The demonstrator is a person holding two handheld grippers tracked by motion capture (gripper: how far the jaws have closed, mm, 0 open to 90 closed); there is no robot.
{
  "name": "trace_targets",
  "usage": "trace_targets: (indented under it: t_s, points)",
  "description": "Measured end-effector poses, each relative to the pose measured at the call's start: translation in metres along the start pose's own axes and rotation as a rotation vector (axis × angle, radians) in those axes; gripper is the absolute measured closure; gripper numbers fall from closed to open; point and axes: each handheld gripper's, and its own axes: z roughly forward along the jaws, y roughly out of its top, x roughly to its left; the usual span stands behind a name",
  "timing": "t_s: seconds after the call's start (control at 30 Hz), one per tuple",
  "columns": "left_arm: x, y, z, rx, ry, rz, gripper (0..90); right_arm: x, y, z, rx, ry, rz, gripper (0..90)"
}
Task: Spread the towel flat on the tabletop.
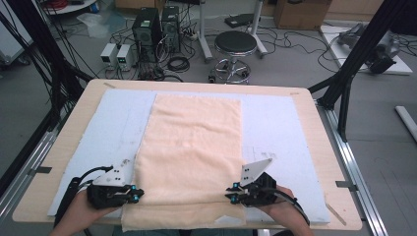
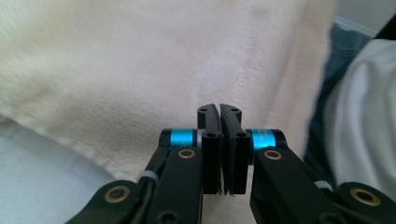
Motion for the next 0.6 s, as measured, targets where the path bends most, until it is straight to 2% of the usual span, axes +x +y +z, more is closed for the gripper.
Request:
trace_targets:
  t_s: [0.03,0.1,0.17,0.27,0.37,0.4,0.43,0.5,0.6]
  points:
    - [-0.003,0.001,-0.003,-0.005,0.002,0.011,86.4,0.003,0.001,-0.002,-0.002,0.007,-0.009,68.6]
    - [-0.004,0.006,-0.006,-0.012,0.022,0.034,80.1,0.005,0.003,-0.008,-0.01,-0.003,-0.004,64.0]
    - [0.001,0.012,-0.004,-0.019,0.042,0.043,74.6,0.0,0.006,-0.013,-0.03,-0.04,-0.001,60.2]
    - [0.015,0.019,0.004,-0.069,0.069,0.016,67.7,-0.016,0.009,-0.016,-0.068,-0.055,0.031,57.3]
    - [0.031,0.024,0.016,-0.091,0.091,-0.013,61.1,-0.034,0.009,-0.012,-0.059,-0.123,0.056,57.3]
    - [0.037,0.026,0.021,-0.086,0.094,-0.018,60.1,-0.04,0.008,-0.009,-0.046,-0.141,0.061,57.3]
    - [0.043,0.026,0.026,-0.087,0.092,-0.036,59.4,-0.046,0.006,-0.004,-0.042,-0.141,0.069,57.3]
    - [0.051,0.027,0.036,-0.065,0.095,-0.047,59.0,-0.056,0.003,0.006,-0.017,-0.145,0.079,57.2]
    - [0.06,0.023,0.049,-0.015,0.081,-0.057,64.4,-0.062,-0.004,0.025,0.031,-0.15,0.074,58.7]
